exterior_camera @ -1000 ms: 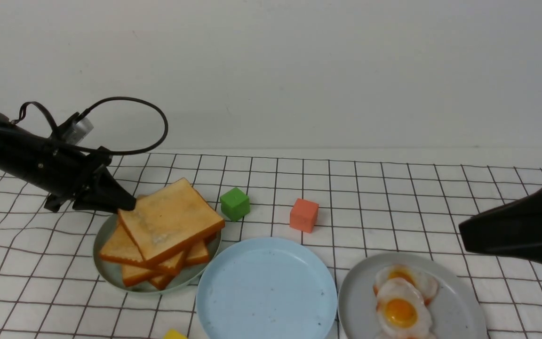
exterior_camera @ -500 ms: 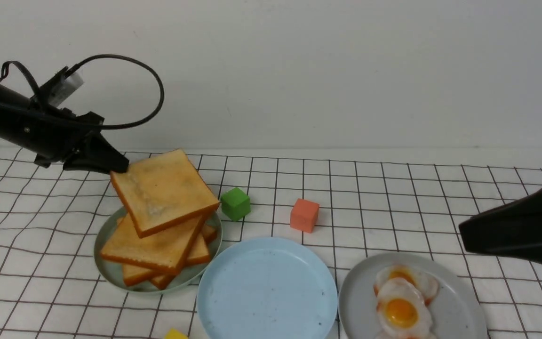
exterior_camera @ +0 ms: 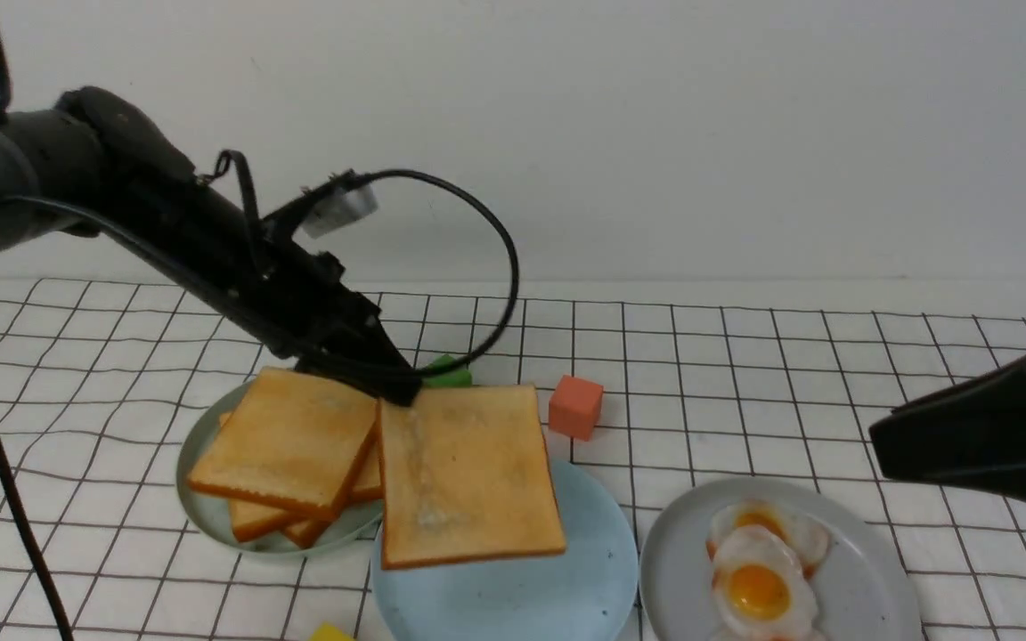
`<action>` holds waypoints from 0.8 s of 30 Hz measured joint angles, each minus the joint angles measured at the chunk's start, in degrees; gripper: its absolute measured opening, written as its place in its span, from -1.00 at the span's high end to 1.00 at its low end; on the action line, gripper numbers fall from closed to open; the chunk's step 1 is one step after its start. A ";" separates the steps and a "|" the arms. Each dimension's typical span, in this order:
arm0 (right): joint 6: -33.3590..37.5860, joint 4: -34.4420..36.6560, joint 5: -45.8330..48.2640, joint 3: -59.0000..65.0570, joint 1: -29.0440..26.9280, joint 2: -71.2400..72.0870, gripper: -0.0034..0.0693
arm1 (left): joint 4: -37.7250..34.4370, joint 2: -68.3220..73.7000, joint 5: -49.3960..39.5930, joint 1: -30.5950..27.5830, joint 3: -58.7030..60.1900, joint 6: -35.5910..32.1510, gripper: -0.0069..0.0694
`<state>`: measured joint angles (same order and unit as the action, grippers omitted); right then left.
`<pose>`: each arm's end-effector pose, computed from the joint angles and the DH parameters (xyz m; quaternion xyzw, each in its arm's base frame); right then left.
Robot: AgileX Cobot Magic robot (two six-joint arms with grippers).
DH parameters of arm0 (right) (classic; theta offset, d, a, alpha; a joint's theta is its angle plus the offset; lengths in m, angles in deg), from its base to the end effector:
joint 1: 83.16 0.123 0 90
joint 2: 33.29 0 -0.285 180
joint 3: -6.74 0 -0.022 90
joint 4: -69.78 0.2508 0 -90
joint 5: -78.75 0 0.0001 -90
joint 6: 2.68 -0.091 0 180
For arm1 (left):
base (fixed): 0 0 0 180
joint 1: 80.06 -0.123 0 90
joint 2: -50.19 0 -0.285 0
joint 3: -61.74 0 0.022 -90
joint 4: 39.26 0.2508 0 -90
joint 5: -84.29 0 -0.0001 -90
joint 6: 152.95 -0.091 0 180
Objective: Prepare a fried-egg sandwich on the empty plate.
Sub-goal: Use the left arm to put a slice of bread into the empty plate in the middle
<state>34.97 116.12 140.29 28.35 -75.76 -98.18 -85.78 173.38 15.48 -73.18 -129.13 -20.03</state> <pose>0.1657 0.0799 0.3658 -0.2600 0.8490 0.3048 0.3446 0.3942 -0.1096 0.2201 0.2863 0.8851 -0.3476 0.1175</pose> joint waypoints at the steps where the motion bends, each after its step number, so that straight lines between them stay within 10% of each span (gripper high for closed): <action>1: 0.00 0.00 0.00 0.00 0.00 0.00 0.24 | -0.07 0.06 0.00 0.94 0.78 -0.95 0.74; 15: 0.00 0.00 -0.43 0.00 0.00 0.00 0.24 | 2.60 4.48 2.93 6.62 1.98 -2.71 0.63; 24: -1.36 -0.52 -3.09 0.00 0.00 0.00 0.24 | 2.53 4.48 7.24 6.62 1.98 -1.79 -0.07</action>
<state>33.61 115.60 137.20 28.35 -75.76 -98.18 -83.24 177.86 22.72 -66.57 -127.14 -21.82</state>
